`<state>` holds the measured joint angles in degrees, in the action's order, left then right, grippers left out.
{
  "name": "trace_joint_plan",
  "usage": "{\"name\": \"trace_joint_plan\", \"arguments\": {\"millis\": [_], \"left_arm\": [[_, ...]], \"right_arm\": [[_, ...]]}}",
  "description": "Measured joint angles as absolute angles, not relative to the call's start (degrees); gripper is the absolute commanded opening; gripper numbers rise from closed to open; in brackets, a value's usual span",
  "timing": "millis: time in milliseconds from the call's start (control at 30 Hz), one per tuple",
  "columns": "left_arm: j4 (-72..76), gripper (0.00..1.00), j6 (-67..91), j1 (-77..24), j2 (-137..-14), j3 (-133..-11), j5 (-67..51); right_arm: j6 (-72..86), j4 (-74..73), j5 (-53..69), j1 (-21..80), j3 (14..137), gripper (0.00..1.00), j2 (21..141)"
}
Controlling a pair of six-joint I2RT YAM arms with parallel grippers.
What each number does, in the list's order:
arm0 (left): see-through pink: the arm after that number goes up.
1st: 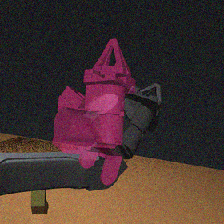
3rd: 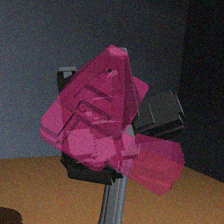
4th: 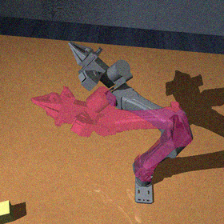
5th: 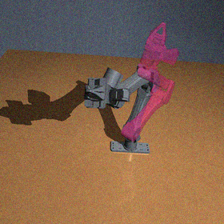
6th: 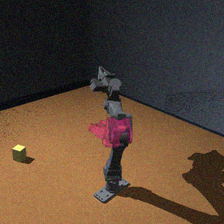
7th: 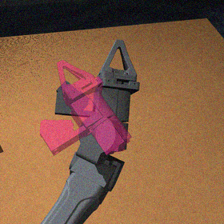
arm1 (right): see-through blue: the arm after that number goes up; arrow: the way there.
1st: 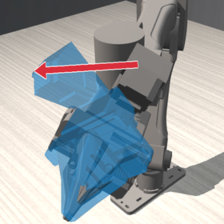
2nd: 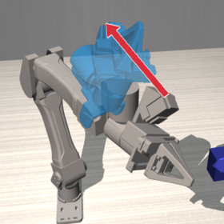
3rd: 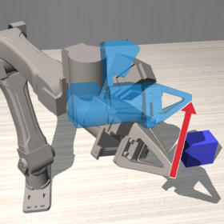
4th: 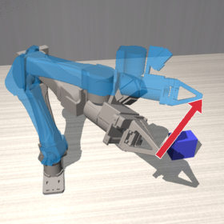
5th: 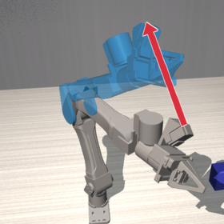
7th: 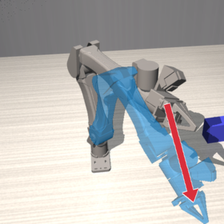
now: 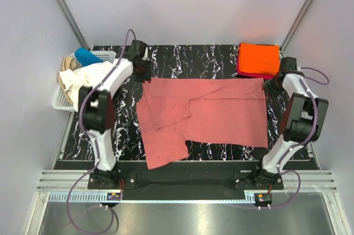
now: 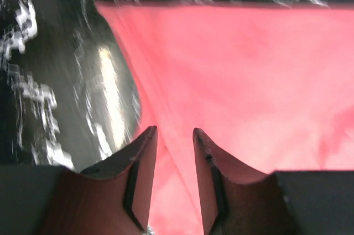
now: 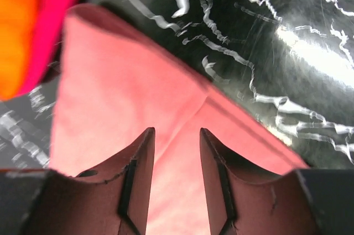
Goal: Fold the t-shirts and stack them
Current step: Fold the tshirt
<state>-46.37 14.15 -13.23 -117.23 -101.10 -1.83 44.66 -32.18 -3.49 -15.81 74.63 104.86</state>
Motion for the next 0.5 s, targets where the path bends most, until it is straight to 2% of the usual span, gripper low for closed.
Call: {"name": "trace_joint_plan", "arguments": {"millis": [267, 367, 500], "left_arm": [[-39.03, 0.48, 21.19, -24.60, -78.19, -64.79, 0.99], [-38.37, 0.51, 24.88, -24.86, -69.14, -52.21, -0.30], [-41.15, 0.49, 30.41, -28.01, -61.67, -40.25, 0.64]], "right_arm": [[42.78, -32.91, 2.26, -15.88, 72.14, 0.47, 95.79], [41.89, -33.01, 3.92, -15.88, 70.00, 0.47, 94.70], [41.34, -33.08, 6.11, -15.88, 67.09, 0.47, 93.51]]}}
